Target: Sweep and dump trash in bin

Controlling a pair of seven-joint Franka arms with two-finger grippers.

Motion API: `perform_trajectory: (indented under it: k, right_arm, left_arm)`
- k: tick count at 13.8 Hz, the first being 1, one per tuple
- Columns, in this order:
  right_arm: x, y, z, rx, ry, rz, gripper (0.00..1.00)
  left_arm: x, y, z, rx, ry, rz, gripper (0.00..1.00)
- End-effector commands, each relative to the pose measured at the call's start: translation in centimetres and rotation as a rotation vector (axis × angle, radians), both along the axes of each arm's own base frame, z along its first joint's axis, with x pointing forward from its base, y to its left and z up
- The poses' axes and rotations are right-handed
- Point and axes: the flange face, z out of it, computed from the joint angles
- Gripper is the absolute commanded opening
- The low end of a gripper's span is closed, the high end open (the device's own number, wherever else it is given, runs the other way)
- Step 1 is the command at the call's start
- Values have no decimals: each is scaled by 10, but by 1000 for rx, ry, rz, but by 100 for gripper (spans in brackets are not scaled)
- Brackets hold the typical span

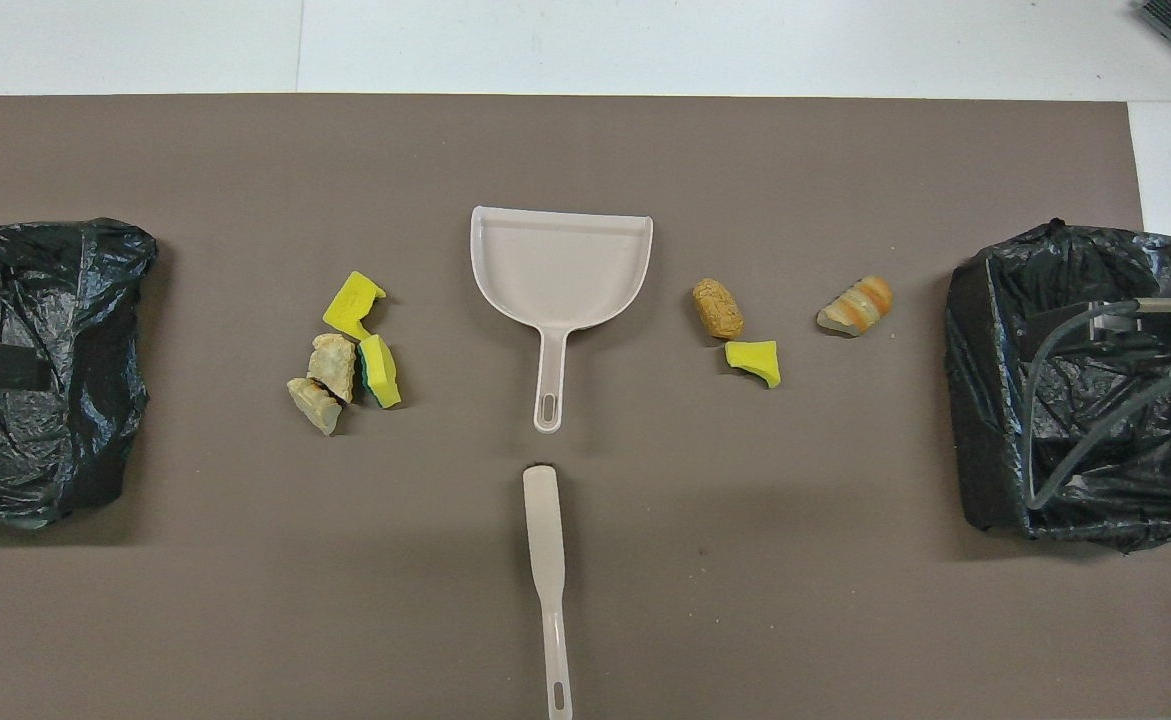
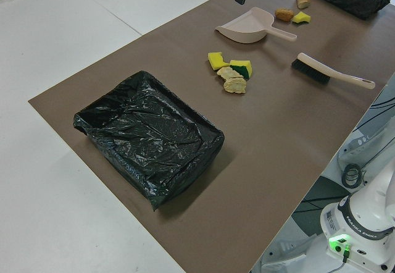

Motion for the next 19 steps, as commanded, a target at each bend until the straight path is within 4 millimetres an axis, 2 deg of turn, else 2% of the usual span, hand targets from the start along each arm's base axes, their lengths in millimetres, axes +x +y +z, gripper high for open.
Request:
perform_trajectory:
  k: [1, 7, 12, 17, 19]
  right_arm:
    - [-6, -3, 1, 2, -10, 29, 100]
    - [-6, -2, 0, 1, -10, 30, 100]
    - [-6, -2, 0, 2, -10, 32, 100]
    - [-7, -2, -3, 2, -4, 32, 100]
    - [-6, -1, -10, 2, 8, 36, 100]
  left_arm:
    - [-7, 4, 3, -13, 11, -9, 100]
    - [-13, 8, 2, -12, 46, -25, 100]
    - [-11, 20, 1, -14, 35, 16, 100]
    - [-25, 0, -20, -8, 85, -19, 100]
    - [-31, -22, -33, -4, 111, -59, 100]
